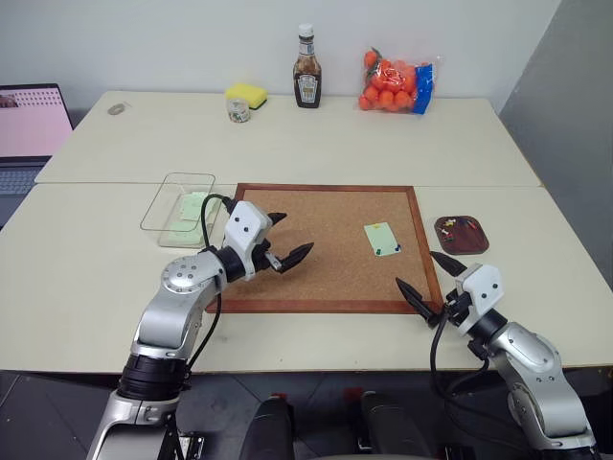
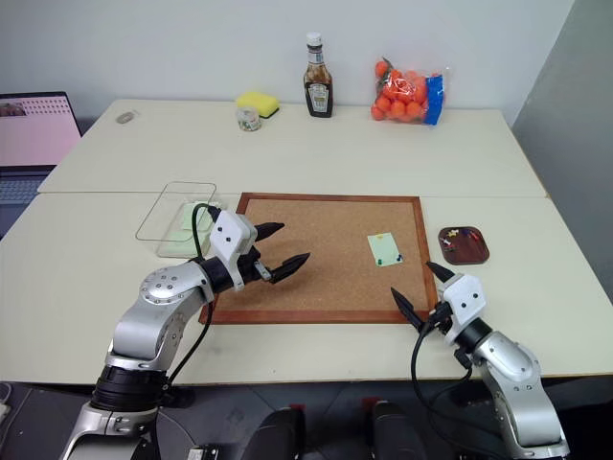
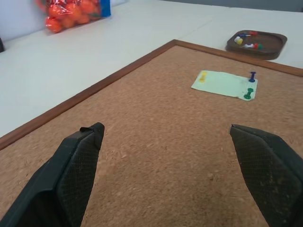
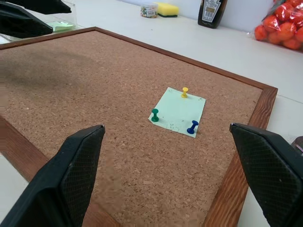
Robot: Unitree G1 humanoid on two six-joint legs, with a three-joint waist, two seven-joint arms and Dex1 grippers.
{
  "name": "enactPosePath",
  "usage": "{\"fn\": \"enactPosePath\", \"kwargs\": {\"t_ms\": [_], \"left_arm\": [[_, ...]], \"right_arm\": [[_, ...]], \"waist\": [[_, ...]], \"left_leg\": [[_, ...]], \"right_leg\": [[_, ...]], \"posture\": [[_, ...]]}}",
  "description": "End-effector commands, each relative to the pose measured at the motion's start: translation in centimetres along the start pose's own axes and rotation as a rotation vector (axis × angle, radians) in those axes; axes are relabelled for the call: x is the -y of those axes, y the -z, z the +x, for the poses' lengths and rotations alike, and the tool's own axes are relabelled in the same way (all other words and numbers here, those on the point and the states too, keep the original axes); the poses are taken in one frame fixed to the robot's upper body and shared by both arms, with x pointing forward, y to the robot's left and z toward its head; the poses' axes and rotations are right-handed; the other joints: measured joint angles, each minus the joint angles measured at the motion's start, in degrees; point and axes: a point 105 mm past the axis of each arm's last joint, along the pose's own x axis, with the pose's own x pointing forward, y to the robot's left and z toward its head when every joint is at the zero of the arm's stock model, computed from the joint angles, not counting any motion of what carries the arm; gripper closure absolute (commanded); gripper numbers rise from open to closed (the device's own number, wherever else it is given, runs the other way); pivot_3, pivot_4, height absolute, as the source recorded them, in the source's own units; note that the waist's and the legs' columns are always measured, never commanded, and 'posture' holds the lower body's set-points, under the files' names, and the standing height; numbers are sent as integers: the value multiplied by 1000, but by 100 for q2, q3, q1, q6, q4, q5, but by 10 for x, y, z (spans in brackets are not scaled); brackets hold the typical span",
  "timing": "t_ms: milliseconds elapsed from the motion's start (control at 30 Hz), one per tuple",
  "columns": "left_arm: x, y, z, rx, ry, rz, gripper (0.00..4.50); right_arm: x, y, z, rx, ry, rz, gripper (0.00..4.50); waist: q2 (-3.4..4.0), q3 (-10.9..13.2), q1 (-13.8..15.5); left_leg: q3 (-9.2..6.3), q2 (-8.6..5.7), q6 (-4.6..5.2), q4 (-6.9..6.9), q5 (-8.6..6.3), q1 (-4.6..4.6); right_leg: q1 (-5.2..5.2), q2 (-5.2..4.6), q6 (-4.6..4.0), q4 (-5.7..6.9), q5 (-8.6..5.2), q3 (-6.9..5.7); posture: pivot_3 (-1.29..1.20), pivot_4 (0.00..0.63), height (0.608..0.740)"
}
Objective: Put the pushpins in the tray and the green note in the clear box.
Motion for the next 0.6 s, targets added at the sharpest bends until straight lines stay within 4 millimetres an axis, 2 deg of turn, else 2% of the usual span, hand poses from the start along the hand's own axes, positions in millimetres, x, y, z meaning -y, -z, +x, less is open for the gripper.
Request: {"fn": "enactPosePath", "kwargs": {"t_ms": [33,233,367,600], "left_arm": [[-2,-2,10,-7,-13,31,0],[-2,2,15,-14,-13,13,0],[5,9,16,-35,37,-14,0],[6,16,17,-60,47,17,1281]], "right_arm": [[4,-25,4,65,18,1,13],[18,-47,12,92,59,24,13],[27,-54,21,57,91,23,13],[31,-56,41,16,63,1,0]], "waist": [[0,0,1],[0,0,-4],[0,0,-1],[0,0,-8]], "left_leg": [[0,0,0,0,0,-1],[-2,1,0,0,0,-4],[-2,0,0,0,0,-4],[-2,-1,0,0,0,-5]], "right_leg": [[0,0,0,0,0,-1],[-2,1,0,0,0,-1],[-2,0,0,0,0,-2],[-3,0,0,0,0,-2]], "posture": [[0,150,740],[0,150,740],[0,150,740],[0,150,740]]}}
